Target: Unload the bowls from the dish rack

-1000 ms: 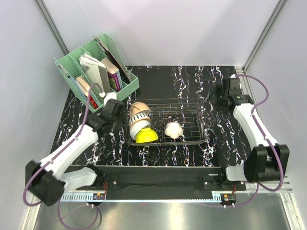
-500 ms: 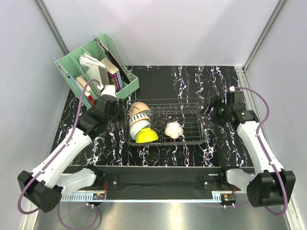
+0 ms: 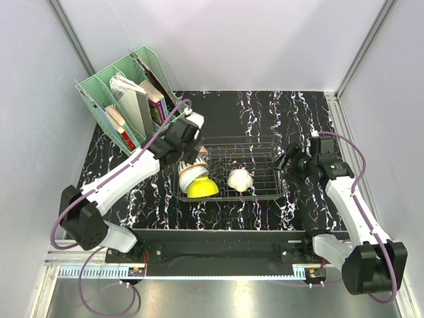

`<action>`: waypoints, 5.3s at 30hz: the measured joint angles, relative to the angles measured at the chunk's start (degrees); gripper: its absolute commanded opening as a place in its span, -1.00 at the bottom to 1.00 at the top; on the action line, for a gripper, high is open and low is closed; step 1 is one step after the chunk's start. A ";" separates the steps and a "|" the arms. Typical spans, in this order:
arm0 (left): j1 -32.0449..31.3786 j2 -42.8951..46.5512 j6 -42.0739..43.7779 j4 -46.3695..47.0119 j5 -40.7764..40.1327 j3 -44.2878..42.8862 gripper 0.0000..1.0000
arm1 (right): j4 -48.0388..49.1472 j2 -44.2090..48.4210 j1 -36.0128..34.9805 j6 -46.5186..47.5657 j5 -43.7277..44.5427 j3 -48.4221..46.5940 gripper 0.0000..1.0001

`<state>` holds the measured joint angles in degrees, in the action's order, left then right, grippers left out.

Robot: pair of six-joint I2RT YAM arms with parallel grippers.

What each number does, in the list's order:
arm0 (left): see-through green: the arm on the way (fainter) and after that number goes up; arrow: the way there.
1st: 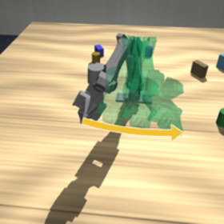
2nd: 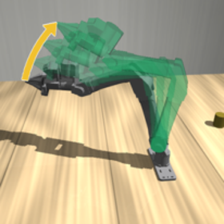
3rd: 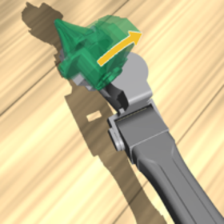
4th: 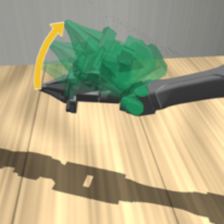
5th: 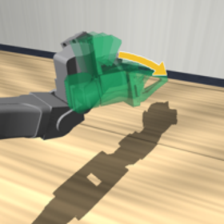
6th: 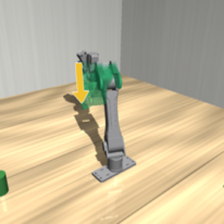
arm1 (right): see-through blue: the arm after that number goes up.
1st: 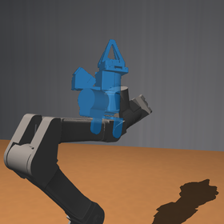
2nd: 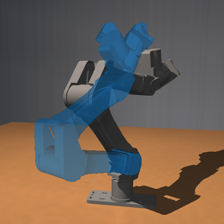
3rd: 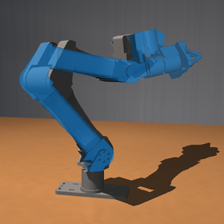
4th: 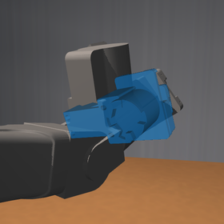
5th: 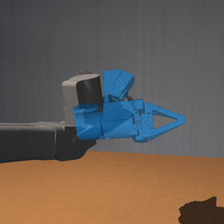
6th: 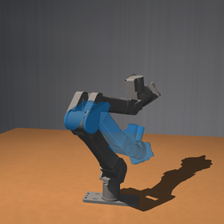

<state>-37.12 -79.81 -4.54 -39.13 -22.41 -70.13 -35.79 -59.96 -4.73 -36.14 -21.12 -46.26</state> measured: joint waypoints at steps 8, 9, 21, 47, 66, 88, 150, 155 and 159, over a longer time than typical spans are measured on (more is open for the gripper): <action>-5.35 -2.91 2.40 2.05 -5.01 -0.24 0.56 | 0.90 0.92 0.00 -0.26 -0.94 0.04 0.49; -5.64 -3.21 2.62 2.38 -5.44 -0.24 0.56 | 1.03 0.94 0.00 -0.35 -0.96 0.17 0.49; -5.77 -6.97 5.88 6.21 -8.09 -0.37 0.56 | 1.27 1.09 0.00 -0.44 -0.98 2.27 0.50; -5.38 -12.28 11.65 14.05 -14.64 1.36 -0.29 | 4.26 1.18 -0.17 -1.31 -1.29 4.57 0.47; -6.84 -14.40 12.31 16.65 -22.27 1.70 -0.74 | 8.13 1.20 -0.55 -2.78 -2.14 7.30 0.36; -11.82 -19.32 16.09 23.63 -36.79 3.02 -1.00 | 14.67 -6.69 -1.25 -3.34 -3.93 6.73 0.26; -17.07 -10.19 24.11 36.20 -45.68 5.44 -1.00 | 16.90 -12.26 -8.22 -11.28 0.94 6.99 0.49; -16.59 -7.89 19.74 32.48 -45.22 3.19 -1.00 | 13.66 -9.79 -8.37 -11.06 1.64 0.63 0.49; -16.09 -6.01 15.65 28.22 -43.93 2.60 -1.00 | 13.16 -9.20 -8.37 -11.02 1.73 -2.19 0.50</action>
<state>-53.21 -85.82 11.11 -10.92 -66.35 -67.53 -22.63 -69.17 -13.10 -47.16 -19.40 -48.45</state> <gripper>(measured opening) 0.150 0.746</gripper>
